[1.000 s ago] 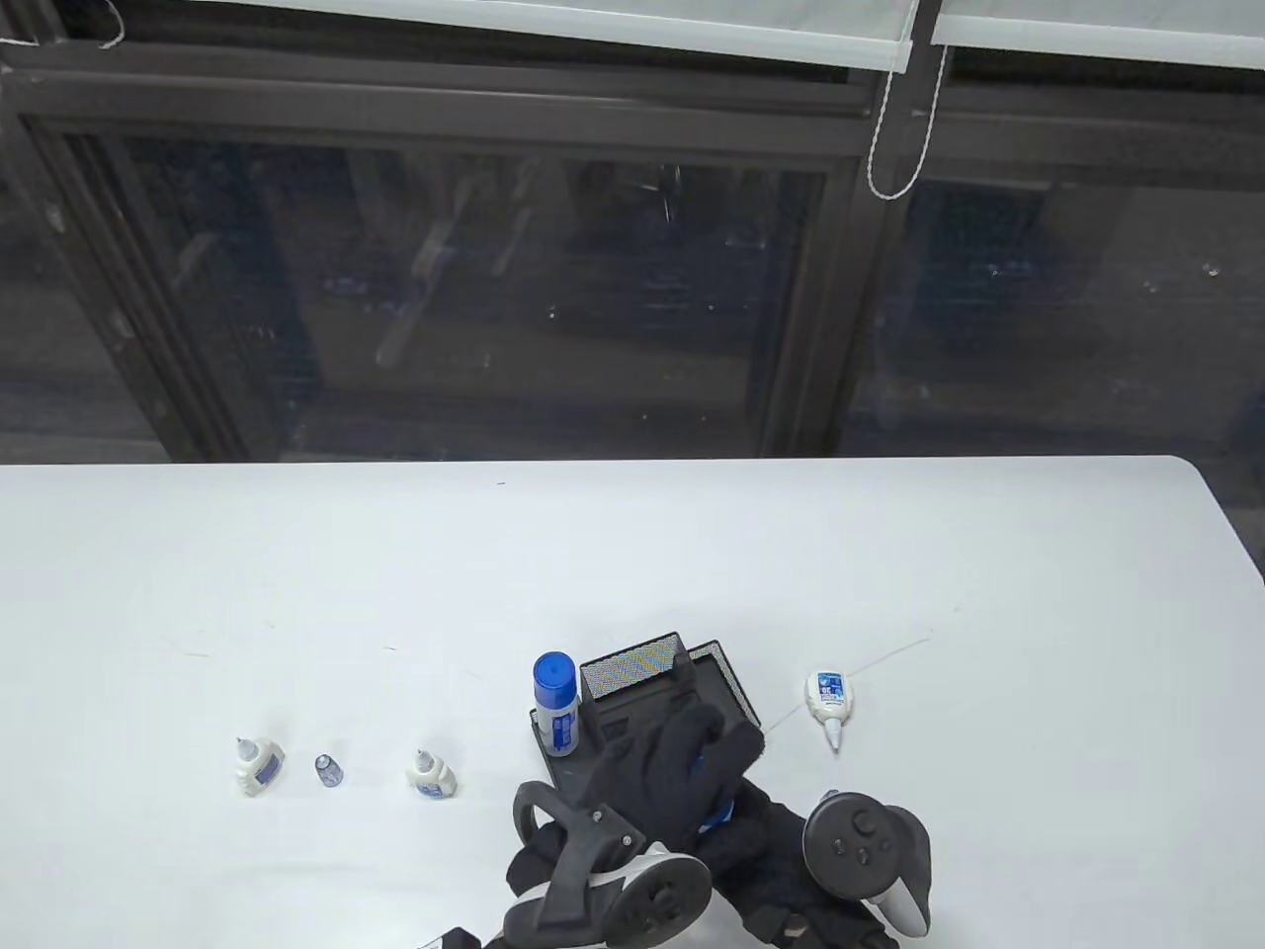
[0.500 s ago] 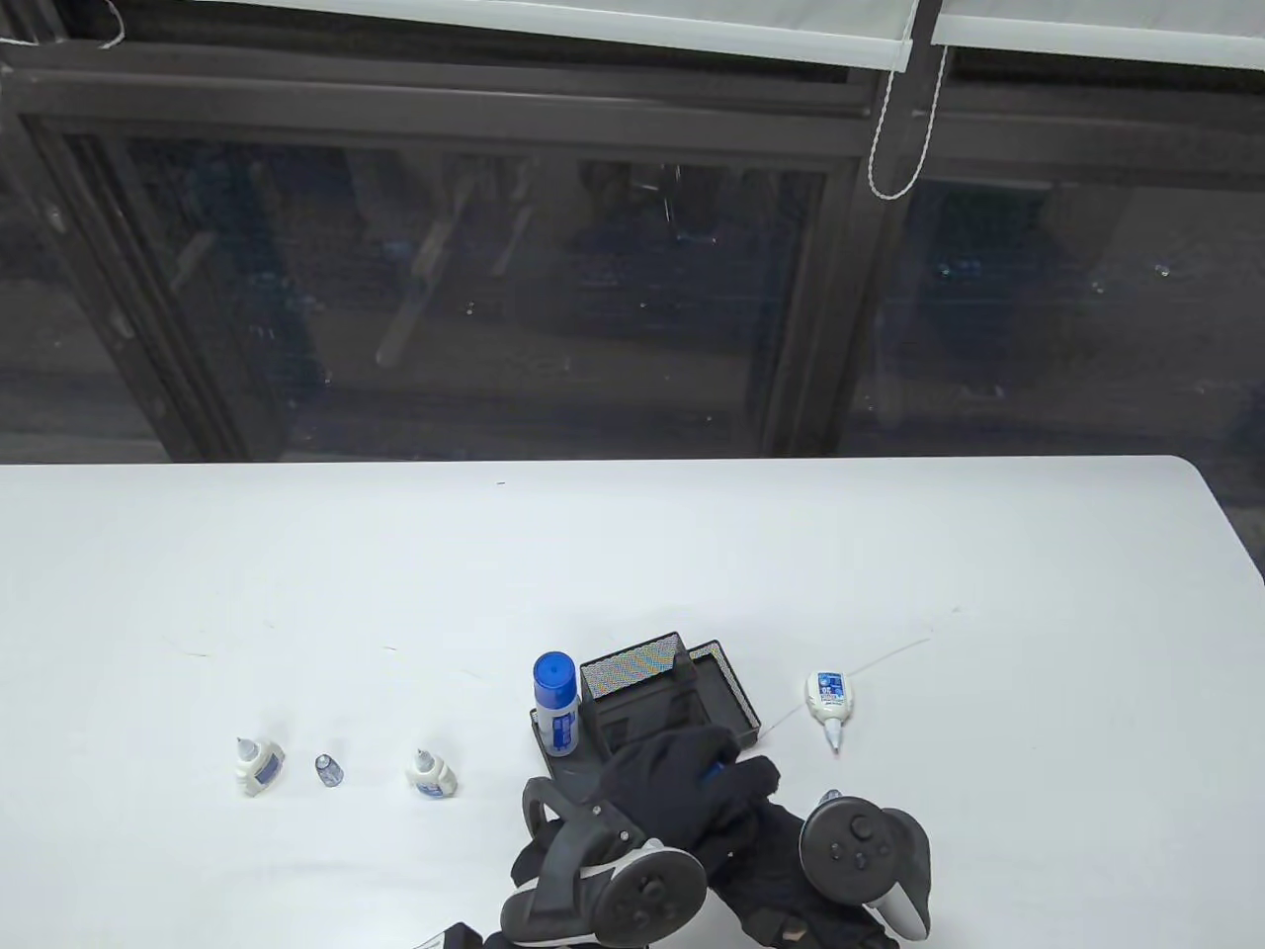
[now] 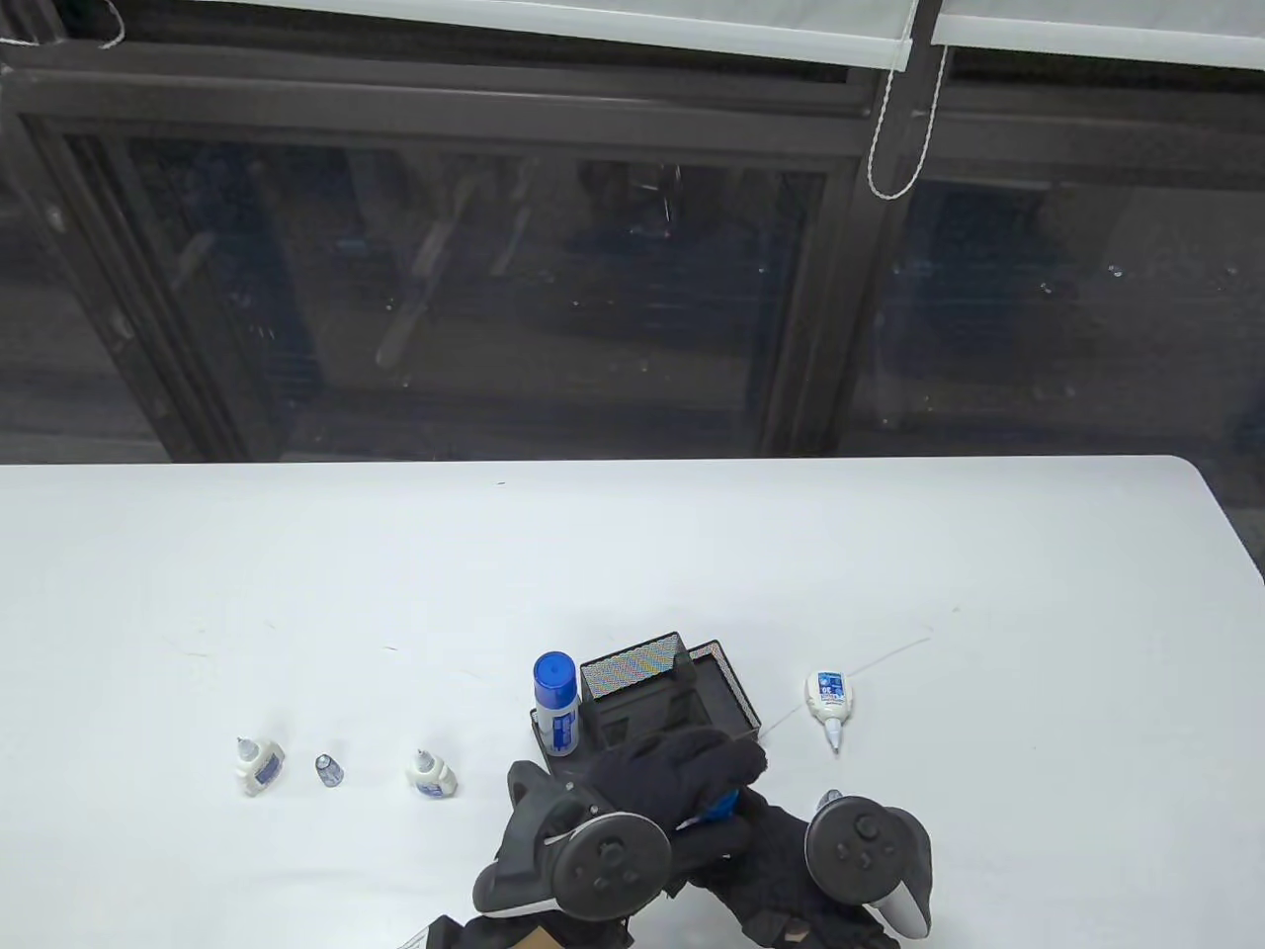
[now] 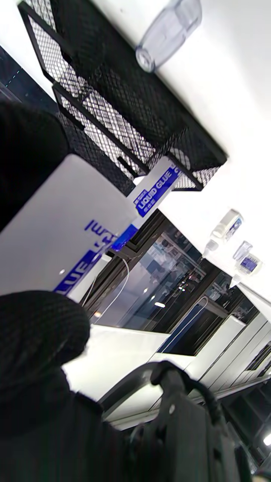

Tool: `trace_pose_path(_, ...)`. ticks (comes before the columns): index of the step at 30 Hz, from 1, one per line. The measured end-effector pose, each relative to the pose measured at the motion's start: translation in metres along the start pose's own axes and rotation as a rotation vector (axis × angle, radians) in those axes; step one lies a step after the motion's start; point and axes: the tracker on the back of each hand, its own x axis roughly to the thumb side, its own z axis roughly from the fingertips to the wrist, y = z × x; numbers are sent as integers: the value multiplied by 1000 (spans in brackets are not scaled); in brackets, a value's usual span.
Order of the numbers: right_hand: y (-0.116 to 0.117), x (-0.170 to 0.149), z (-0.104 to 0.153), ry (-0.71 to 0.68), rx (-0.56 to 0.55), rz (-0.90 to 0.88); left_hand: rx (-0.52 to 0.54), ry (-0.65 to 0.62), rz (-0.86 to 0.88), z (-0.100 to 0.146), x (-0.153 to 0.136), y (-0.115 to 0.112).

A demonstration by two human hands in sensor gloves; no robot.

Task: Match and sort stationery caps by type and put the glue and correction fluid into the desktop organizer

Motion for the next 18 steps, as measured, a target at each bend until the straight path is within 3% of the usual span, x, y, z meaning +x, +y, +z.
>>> trace_pose_path(4, -4, -2, 1, 10, -32, 4, -50, 10, 44, -1, -2, -6)
trace_pose_path(11, -5, -1, 0, -5, -16, 10, 10, -2, 28, 1, 3, -2)
trace_pose_path(14, -7, 0, 0, 0, 17, 34, 63, 33, 25, 4, -3, 7)
trace_pose_path(18, -20, -12, 1, 54, -57, 33, 130, 101, -21, 11, -18, 30)
